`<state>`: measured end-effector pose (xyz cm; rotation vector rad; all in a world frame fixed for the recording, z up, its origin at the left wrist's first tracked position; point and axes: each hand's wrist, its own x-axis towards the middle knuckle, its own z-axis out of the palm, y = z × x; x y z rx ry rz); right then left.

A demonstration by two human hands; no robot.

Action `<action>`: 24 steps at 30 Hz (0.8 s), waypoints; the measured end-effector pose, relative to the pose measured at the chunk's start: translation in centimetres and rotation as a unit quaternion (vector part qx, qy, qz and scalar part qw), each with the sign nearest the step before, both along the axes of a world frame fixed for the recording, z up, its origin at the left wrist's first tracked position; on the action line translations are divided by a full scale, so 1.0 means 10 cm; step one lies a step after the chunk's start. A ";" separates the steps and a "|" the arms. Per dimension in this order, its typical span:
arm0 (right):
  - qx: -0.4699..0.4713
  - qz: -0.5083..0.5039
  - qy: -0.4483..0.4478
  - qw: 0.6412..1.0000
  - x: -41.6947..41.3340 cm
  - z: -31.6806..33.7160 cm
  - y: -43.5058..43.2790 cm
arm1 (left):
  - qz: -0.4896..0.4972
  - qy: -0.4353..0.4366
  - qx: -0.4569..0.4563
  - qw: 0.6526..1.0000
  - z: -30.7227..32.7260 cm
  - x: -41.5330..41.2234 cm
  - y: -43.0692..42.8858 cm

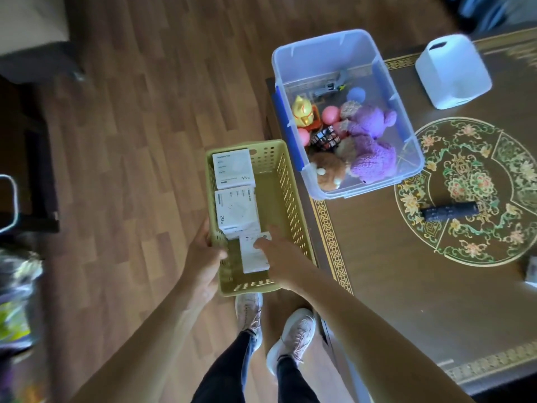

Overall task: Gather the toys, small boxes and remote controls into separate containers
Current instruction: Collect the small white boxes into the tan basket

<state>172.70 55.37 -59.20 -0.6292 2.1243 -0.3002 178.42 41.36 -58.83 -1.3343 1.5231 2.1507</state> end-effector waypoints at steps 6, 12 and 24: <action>-0.057 -0.057 -0.073 0.994 0.07 0.11 0.02 | -0.003 0.024 -0.008 1.000 0.27 0.01 0.07; -0.014 -0.113 0.011 0.993 -0.05 0.54 0.13 | -0.039 0.054 -0.015 0.998 0.74 -0.21 0.20; -0.045 -0.247 0.130 0.959 -0.29 1.42 1.33 | -0.223 0.141 0.031 0.964 1.54 -0.95 1.35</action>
